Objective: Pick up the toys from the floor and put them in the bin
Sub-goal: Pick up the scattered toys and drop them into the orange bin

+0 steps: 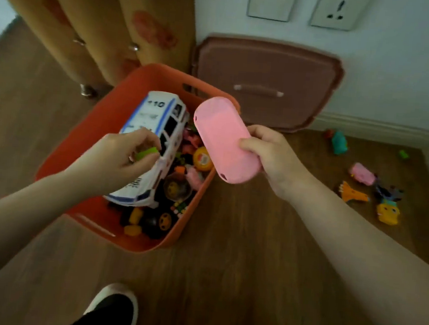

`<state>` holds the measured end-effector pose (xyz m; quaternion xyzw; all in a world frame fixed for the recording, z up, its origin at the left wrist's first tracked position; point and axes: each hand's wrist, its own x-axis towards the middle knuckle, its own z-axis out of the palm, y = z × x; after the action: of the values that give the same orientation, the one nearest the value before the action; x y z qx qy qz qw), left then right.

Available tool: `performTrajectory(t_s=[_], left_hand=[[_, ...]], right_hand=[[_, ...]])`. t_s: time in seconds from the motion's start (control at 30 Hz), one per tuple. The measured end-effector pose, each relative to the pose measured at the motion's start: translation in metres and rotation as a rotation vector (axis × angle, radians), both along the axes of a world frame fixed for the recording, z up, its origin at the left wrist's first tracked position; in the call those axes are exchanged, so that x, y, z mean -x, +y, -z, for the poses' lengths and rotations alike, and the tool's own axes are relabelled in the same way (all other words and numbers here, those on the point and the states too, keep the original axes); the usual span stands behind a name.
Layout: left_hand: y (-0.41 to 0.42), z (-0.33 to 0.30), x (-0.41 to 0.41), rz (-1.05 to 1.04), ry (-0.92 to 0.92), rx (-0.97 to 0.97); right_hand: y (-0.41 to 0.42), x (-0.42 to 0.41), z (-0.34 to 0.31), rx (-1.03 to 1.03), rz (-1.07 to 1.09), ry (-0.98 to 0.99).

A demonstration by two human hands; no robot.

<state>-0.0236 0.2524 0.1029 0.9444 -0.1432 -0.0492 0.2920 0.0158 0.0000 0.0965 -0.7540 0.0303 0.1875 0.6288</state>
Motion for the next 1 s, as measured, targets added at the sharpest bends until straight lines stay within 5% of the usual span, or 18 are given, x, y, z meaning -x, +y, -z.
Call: performTrajectory(t_s=[0.17,0.4,0.5,0.63,0.7,0.87,1.0], left_hand=[[0.057,0.027,0.007,0.257,0.215,-0.283],[0.091,0.032,0.007,0.297,0.378,-0.198],[0.103,0.036,0.01,0.223,0.428,-0.208],[0.106,0.051,0.017,0.171,0.597,-0.601],[0.104,0.06,0.019,0.118,0.526,-0.638],[0.088,0.052,0.023,-0.358,0.015,-0.228],[0.049,0.034,0.026,-0.009,-0.221,-0.076]], right_hand=[[0.073,-0.005,-0.001,0.221,-0.411,-0.179],[0.095,-0.006,0.011,0.726,-0.912,-0.434],[0.103,-0.004,0.009,0.783,-0.957,-0.521],[0.121,0.003,0.004,0.967,-1.05,-0.515],[0.126,0.014,0.013,1.005,-1.077,-0.538],[0.112,0.034,0.041,0.993,-1.064,-0.581],[0.085,0.023,0.037,0.68,-0.735,-0.479]])
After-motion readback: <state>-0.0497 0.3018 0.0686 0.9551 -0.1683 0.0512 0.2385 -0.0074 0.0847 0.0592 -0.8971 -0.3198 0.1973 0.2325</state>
